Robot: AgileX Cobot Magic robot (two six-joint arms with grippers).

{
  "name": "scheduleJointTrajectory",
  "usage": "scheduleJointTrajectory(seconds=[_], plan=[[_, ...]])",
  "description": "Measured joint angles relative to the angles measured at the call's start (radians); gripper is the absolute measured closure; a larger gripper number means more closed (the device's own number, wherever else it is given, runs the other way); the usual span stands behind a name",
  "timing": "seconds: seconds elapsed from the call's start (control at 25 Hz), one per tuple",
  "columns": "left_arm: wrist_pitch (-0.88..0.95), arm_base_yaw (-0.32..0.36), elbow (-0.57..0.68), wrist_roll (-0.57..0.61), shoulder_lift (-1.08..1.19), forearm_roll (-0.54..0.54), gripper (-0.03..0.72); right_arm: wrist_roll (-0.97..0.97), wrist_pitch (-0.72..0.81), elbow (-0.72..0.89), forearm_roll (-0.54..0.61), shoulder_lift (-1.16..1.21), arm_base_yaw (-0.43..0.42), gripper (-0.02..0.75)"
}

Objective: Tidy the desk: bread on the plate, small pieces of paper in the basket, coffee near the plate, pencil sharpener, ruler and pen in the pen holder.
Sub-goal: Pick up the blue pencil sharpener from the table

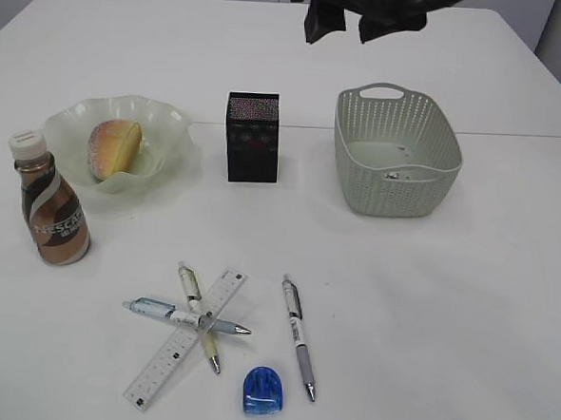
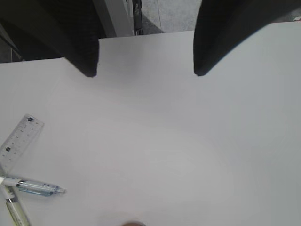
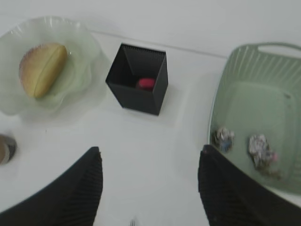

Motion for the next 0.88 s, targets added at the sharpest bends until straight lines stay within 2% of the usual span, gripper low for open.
scheduleJointTrajectory(seconds=[0.36, 0.68, 0.88], plan=[[0.000, 0.000, 0.000, 0.000, 0.000, 0.002, 0.228, 0.002, 0.432, -0.002, 0.108, -0.091, 0.000, 0.268], [0.000, 0.000, 0.000, 0.000, 0.000, 0.002, 0.228, 0.002, 0.465, 0.018, 0.167, -0.091, 0.000, 0.268], [0.000, 0.000, 0.000, 0.000, 0.000, 0.002, 0.228, 0.018, 0.465, 0.170, 0.230, -0.123, 0.011, 0.268]])
